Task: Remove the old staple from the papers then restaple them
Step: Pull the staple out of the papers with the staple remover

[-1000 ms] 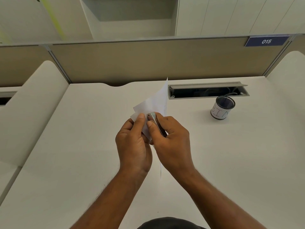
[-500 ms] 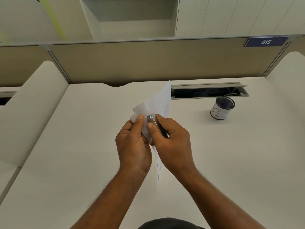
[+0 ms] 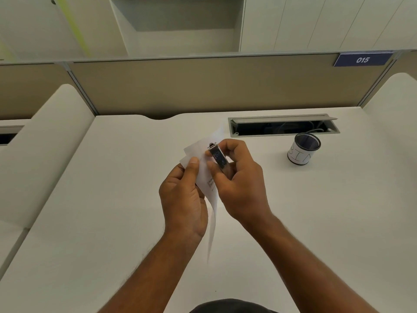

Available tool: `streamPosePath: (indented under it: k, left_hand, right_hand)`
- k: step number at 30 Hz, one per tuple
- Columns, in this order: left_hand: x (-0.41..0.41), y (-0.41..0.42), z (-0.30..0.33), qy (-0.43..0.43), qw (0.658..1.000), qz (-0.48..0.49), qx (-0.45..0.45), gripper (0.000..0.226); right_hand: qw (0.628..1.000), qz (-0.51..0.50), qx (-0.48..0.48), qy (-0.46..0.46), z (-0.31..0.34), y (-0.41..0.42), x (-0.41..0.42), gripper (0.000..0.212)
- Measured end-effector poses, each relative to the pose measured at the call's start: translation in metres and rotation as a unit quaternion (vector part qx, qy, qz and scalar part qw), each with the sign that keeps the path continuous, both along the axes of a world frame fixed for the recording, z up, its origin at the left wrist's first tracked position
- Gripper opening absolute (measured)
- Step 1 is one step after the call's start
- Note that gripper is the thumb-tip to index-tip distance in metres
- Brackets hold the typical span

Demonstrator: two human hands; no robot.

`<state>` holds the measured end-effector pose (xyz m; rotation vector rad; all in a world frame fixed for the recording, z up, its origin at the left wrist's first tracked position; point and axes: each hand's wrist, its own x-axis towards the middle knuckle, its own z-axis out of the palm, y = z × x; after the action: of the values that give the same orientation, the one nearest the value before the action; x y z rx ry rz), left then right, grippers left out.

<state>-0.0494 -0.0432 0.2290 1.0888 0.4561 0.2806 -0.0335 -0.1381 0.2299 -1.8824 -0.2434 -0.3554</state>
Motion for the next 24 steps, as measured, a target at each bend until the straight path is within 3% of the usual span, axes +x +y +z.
streamPosePath:
  k: [10, 20, 24]
  left_hand:
    - [-0.004, -0.001, -0.002, -0.003, 0.997, -0.01, 0.071, 0.014]
    - [-0.009, -0.008, -0.005, -0.048, 0.992, -0.056, 0.105, 0.017]
    - [-0.006, -0.011, -0.007, -0.067, 0.983, -0.05, 0.163, 0.034]
  right_hand:
    - [0.986, 0.023, -0.149, -0.075, 0.004, -0.005, 0.008, 0.03]
    - [0.99, 0.018, -0.125, -0.06, -0.001, -0.009, 0.009, 0.03]
    - [0.991, 0.024, -0.119, -0.055, -0.001, -0.012, 0.01, 0.03]
